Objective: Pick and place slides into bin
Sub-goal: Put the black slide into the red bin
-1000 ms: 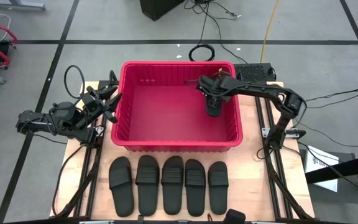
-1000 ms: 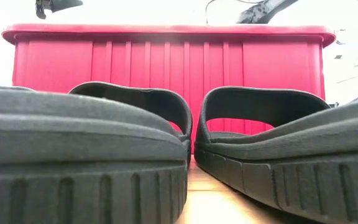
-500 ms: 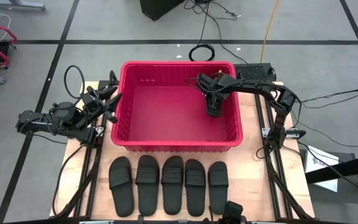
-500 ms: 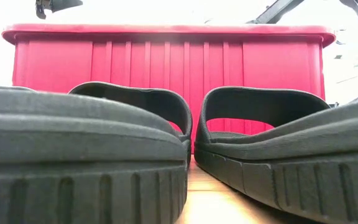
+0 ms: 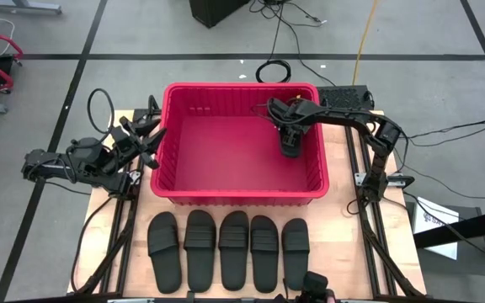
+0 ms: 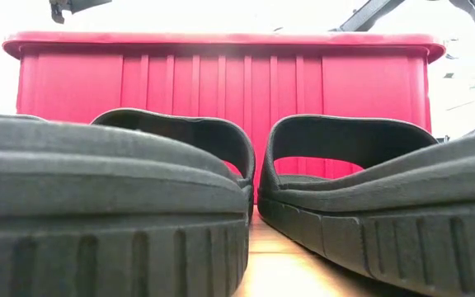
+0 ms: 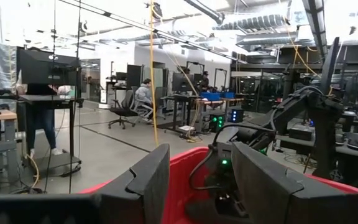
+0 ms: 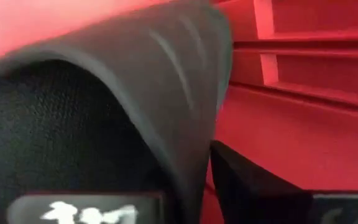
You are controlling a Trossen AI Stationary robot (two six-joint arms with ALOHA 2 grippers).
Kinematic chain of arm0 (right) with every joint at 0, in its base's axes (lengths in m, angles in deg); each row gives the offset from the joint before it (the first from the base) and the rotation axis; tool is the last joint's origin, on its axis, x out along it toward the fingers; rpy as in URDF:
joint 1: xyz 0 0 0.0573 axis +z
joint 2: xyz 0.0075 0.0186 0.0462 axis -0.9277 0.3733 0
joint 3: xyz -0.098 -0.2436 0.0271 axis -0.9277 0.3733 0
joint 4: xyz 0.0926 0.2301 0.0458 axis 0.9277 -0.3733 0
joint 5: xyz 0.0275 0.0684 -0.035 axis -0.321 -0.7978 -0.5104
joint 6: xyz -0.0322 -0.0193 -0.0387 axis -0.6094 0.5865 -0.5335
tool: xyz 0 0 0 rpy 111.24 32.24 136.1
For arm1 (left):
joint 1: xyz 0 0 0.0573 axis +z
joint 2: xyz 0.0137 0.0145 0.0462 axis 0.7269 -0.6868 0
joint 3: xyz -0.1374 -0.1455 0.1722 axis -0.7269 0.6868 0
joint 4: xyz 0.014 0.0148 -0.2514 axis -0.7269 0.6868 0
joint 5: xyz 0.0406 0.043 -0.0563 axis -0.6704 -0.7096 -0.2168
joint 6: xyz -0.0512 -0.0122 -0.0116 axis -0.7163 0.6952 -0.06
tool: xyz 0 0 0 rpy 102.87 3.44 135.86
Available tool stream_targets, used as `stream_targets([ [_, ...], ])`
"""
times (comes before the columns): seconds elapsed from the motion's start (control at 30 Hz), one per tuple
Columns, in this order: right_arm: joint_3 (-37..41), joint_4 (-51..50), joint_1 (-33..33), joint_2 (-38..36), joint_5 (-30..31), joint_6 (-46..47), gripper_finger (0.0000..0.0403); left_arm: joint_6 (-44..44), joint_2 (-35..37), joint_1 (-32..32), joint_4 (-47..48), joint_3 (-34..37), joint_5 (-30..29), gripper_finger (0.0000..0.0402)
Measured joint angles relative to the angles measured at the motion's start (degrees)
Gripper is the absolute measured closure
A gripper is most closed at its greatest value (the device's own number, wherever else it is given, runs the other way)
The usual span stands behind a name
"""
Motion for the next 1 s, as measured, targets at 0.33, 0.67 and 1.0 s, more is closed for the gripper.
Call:
stream_targets([
  [0.33,0.02,-0.93,0.00,0.00,-1.35,-2.35,0.0287,-0.15,0.00,0.00,0.00,0.00,0.02,0.0222],
  [0.67,0.02,-2.61,0.02,-0.10,-4.60,-1.33,0.0253,-0.13,0.00,0.00,0.00,0.00,0.00,0.0222],
  [1.0,0.06,-2.60,2.31,-7.56,-7.76,-1.94,0.0252,-0.11,0.00,0.00,-0.01,0.00,-0.01,0.0222],
])
